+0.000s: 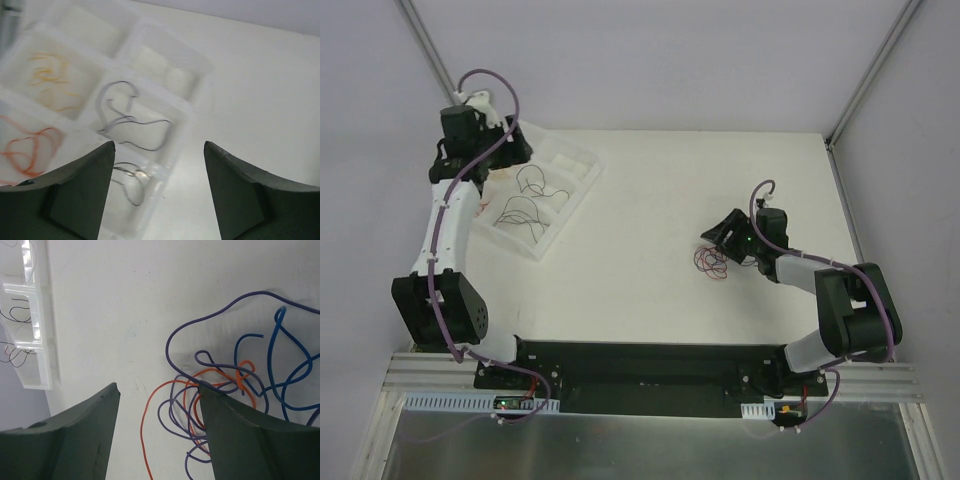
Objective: Untangle the cables
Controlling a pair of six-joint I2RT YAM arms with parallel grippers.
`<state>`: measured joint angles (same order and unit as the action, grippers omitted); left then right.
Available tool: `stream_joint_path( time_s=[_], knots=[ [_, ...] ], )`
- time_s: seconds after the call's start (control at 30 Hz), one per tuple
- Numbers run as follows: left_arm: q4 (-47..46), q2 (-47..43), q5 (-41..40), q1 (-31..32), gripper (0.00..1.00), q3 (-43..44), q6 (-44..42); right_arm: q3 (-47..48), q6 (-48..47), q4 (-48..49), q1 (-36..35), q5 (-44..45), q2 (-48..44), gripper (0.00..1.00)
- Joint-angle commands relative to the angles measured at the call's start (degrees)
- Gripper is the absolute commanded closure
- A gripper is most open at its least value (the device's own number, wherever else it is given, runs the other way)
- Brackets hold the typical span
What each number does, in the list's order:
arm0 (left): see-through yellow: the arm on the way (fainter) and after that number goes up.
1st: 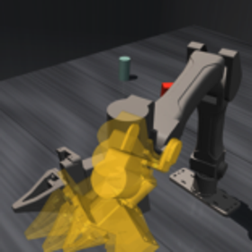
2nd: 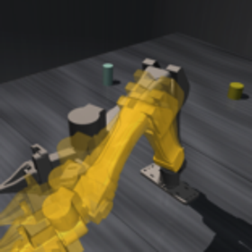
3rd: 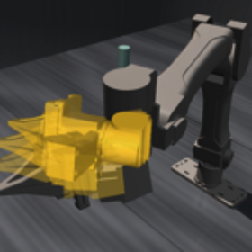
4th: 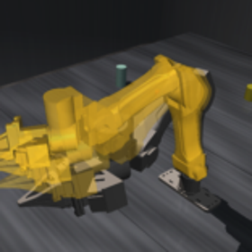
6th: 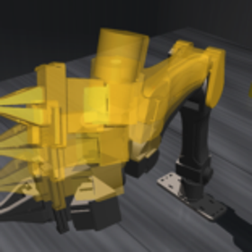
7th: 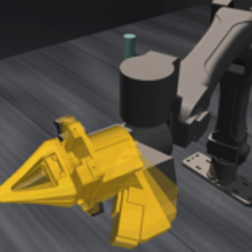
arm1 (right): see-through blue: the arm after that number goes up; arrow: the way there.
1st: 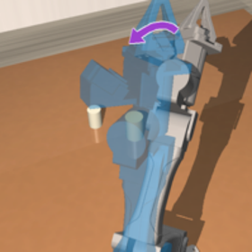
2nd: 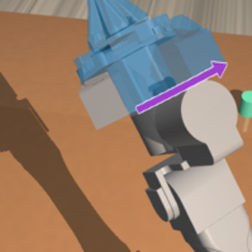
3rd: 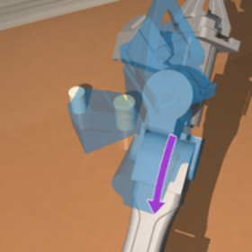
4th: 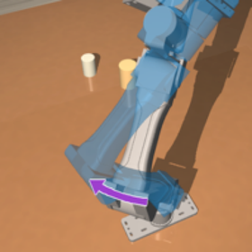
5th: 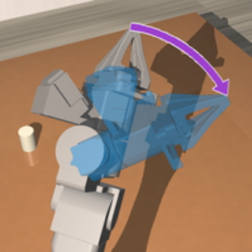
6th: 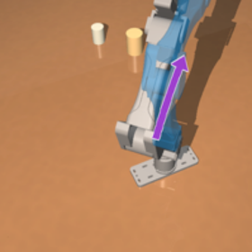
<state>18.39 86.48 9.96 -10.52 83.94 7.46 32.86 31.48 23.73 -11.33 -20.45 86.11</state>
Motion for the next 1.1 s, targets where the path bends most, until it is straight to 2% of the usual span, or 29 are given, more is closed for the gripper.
stream_joint_path(
  time_s=[0.0,0.03,0.17,0.27,0.4,0.47,0.5,0.63,0.7,0.83,1.07],
  knots=[
    [-0.72,-1.4,18.41,10.06,0.32,-3.68,2.99,2.02,-0.63,-2.0,-0.79,0.93,0.55,0.34],
    [-0.9,-1.22,20.69,12.35,0.35,-4.39,3.78,3.25,-1.33,-4.02,-1.41,0.94,0.99,0.37],
    [-6.34,2.11,30.89,24.29,0.39,-11.68,8.44,7.11,-4.32,-7.46,-4.13,-0.98,2.3,0.37],
    [-12.47,4.48,32.49,32.82,0.39,-17.38,10.89,9.33,-6.08,-10.46,-5.98,-6.52,4.07,0.4],
    [-25.57,8.52,33.99,41.8,0.33,-23.03,18.79,5.64,-6.78,-10.88,-5.54,-4.08,-2.42,0.38],
    [-32.07,11.07,35.91,44.0,0.28,-24.08,24.58,4.85,-8.1,-15.44,-4.58,-1.01,-6.37,0.36],
    [-36.37,12.3,36.53,45.05,0.19,-24.18,27.4,4.23,-8.54,-17.29,-4.05,0.57,-7.95,0.35],
    [-43.43,17.13,35.84,47.0,0.18,-23.21,37.6,2.3,-9.77,-21.78,-2.03,3.48,-12.97,0.31],
    [-44.84,19.59,34.17,47.52,0.22,-22.07,42.34,1.16,-9.51,-22.23,-1.15,3.83,-14.38,0.29],
    [-47.47,25.57,33.55,48.23,0.43,-20.13,52.46,-3.06,-6.62,-20.4,-0.53,5.5,-17.46,0.29],
    [-44.5,27.52,26.0,49.99,0.39,-20.92,60.9,-9.3,-3.53,-13.89,-0.44,8.4,-21.85,0.29]
  ],
)
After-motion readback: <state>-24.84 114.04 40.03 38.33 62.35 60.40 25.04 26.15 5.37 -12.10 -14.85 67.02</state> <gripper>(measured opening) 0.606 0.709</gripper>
